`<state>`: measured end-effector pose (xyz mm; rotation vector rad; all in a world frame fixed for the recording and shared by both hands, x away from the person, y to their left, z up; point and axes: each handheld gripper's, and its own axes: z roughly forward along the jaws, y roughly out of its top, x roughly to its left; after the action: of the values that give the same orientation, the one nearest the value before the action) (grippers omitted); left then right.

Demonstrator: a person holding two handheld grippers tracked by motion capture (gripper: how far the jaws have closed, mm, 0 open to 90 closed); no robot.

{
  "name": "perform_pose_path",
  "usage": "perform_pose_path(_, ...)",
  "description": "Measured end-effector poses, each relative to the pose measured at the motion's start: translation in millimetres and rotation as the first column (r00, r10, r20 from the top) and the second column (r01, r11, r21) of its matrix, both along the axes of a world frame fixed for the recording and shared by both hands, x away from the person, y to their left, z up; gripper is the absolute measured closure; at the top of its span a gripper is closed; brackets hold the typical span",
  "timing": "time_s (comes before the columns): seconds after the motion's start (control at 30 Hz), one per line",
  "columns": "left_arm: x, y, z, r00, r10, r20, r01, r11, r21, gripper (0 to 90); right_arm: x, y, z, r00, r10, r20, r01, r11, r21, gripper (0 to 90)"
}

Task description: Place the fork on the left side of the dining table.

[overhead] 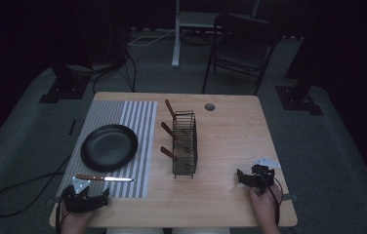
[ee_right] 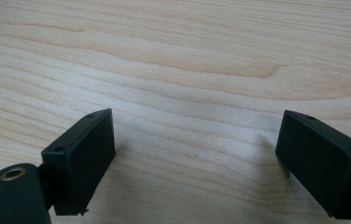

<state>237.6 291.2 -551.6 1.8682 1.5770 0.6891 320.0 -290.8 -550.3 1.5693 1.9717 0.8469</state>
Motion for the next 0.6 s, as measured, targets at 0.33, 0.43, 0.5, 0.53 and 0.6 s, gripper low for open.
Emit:
perform_pose_path(0.33, 0.6, 0.3, 0.2, 1.0, -0.004, -0.001, 0.004, 1.0, 0.0, 0.0, 0.0, 0.1, 0.0, 1.0, -0.001, 0.0, 0.001, 1.0, 0.001, 11.4)
perform_pose_path(0.43, 0.6, 0.4, 0.2, 1.0, -0.005, -0.001, 0.005, 1.0, 0.0, 0.0, 0.0, 0.0, 0.0, 1.0, 0.0, 0.0, 0.0, 1.0, 0.0, 11.4)
perform_pose_path(0.5, 0.6, 0.7, 0.3, 1.0, -0.008, -0.002, 0.008, 1.0, 0.0, 0.0, 0.0, 0.0, 0.0, 1.0, 0.0, 0.0, 0.0, 1.0, 0.0, 11.4)
perform_pose_path(0.53, 0.5, 0.8, 0.3, 1.0, -0.009, 0.0, 0.009, 1.0, 0.001, 0.1, 0.0, 0.0, 0.0, 1.0, 0.0, 0.0, 0.0, 1.0, 0.0, 11.4)
perform_pose_path(0.6, 0.9, 1.3, 0.8, 0.9999, -0.013, -0.004, 0.013, 0.9999, 0.001, 0.1, 0.0, 0.0, 0.0, 1.0, 0.0, 0.0, 0.0, 1.0, 0.0, 11.4)
